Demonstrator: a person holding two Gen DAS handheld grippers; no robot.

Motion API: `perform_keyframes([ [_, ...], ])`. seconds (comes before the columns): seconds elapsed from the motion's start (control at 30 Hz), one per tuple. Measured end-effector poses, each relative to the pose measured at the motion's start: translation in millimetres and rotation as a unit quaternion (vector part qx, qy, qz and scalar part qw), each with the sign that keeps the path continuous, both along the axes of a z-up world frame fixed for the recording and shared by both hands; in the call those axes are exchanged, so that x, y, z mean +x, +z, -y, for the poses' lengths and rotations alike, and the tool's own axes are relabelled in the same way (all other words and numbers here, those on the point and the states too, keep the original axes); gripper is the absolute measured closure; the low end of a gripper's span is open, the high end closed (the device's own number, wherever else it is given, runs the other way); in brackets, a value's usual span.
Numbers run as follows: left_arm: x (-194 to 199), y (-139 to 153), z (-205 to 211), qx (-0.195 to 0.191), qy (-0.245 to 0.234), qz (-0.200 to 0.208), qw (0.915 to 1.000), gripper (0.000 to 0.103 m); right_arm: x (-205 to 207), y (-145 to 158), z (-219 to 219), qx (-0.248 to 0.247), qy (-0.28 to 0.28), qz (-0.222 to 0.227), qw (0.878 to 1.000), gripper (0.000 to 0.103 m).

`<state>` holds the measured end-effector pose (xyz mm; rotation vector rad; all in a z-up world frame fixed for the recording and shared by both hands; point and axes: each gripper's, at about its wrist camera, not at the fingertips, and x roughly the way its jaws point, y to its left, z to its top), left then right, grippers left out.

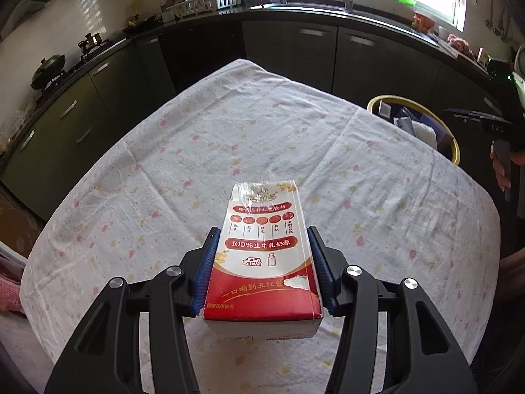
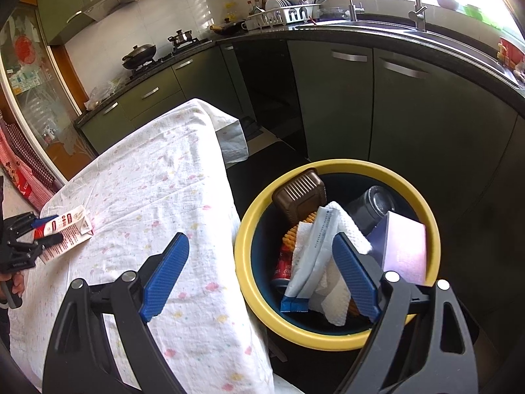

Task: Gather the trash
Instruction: 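Lift the milk carton, carry it over the bin and open the left tool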

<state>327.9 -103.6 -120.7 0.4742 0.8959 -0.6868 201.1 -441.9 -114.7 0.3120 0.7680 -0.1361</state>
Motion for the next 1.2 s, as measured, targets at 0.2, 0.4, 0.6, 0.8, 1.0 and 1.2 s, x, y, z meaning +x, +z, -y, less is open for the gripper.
perform_keyframes([
  [0.2, 6.0, -13.8, 12.0, 0.078, -0.010, -0.073, 0.9943, 0.050, -3.0, 0.2, 1.6, 0.006, 0.003, 0.002, 1.000, 0.019],
  [0.4, 19.5, -32.9, 19.1, 0.153, -0.007, -0.119, 0.9810, 0.046, -6.2, -2.3, 2.7, 0.010, 0.009, -0.001, 1.000, 0.019],
  [0.6, 14.8, -23.8, 23.5, 0.167, -0.006, -0.124, 0.9781, 0.051, -9.4, -3.2, 10.7, 0.014, 0.002, -0.001, 1.000, 0.019],
  [0.8, 1.8, -1.6, 32.7, 0.135, -0.004, -0.114, 0.9842, 0.051, -10.3, -5.1, 16.8, 0.018, 0.001, 0.001, 1.000, 0.019],
  [1.0, -17.8, 27.4, 68.8, 0.098, -0.019, -0.097, 0.9903, 0.051, -18.9, -0.2, 29.5, 0.009, -0.013, 0.007, 1.000, 0.019],
  [1.2, -39.9, 45.0, 166.7, 0.038, -0.073, -0.109, 0.9906, 0.051, -52.2, 17.5, 68.7, -0.005, -0.063, 0.031, 0.998, 0.019],
])
